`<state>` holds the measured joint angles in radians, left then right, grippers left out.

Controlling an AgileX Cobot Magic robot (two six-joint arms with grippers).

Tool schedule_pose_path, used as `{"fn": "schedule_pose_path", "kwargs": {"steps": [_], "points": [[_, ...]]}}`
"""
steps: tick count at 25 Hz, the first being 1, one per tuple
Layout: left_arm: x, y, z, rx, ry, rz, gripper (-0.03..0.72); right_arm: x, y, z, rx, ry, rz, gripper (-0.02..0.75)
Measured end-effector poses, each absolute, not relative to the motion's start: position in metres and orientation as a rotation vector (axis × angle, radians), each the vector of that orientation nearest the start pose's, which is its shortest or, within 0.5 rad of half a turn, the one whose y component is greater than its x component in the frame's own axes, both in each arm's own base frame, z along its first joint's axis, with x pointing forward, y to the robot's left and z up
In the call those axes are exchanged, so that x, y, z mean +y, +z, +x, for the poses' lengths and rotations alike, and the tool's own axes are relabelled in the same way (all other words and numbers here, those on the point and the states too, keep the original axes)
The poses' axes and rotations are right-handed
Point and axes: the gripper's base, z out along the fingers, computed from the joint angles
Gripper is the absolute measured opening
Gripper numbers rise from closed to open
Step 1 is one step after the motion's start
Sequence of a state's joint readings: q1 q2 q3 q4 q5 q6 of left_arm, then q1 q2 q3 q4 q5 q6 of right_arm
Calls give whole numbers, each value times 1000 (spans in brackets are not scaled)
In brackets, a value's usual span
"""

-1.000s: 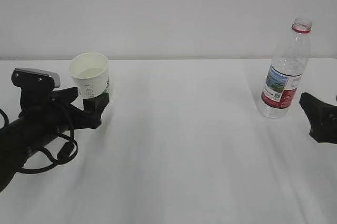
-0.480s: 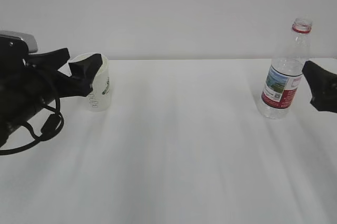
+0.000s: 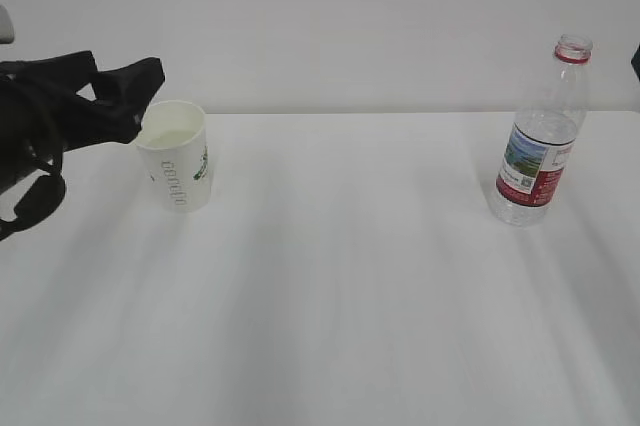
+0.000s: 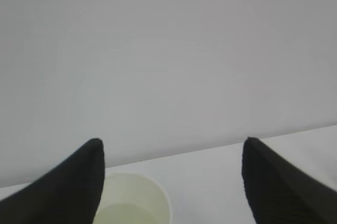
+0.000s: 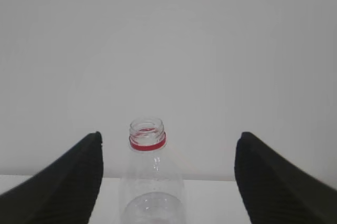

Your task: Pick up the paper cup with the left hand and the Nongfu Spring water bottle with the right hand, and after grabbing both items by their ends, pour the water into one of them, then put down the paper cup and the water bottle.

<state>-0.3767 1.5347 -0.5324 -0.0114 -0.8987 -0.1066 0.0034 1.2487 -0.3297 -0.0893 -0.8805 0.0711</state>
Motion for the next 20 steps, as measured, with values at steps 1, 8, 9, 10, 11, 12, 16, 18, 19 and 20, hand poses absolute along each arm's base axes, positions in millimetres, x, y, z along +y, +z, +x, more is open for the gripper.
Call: {"fn": "schedule_pose_path", "kwargs": {"steps": [1, 8, 9, 10, 11, 12, 16, 18, 19, 20], "points": [[-105, 224, 268, 1586, -375, 203, 591, 7, 240, 222, 1520, 65, -46, 587], [-99, 251, 251, 1588, -377, 202, 591, 3, 265, 212, 1476, 57, 4, 587], [-98, 255, 249, 1589, -377, 202, 591, 3, 268, 209, 1471, 57, 6, 587], [-97, 258, 246, 1592, -377, 203, 591, 3, 270, 207, 1471, 56, 9, 587], [-96, 261, 244, 1600, -376, 204, 591, 3, 272, 204, 1471, 55, 9, 587], [-95, 264, 241, 1601, -376, 204, 590, 3, 275, 201, 1468, 55, 11, 587], [-90, 276, 229, 1612, -376, 206, 589, 2, 283, 187, 1487, 50, 12, 587], [-88, 281, 223, 1633, -374, 207, 589, 2, 285, 181, 1514, 48, 14, 587], [-86, 282, 220, 1648, -372, 209, 589, 2, 286, 177, 1522, 47, 14, 587], [-85, 284, 217, 1655, -372, 210, 589, 2, 287, 173, 1535, 45, 15, 587]]}}
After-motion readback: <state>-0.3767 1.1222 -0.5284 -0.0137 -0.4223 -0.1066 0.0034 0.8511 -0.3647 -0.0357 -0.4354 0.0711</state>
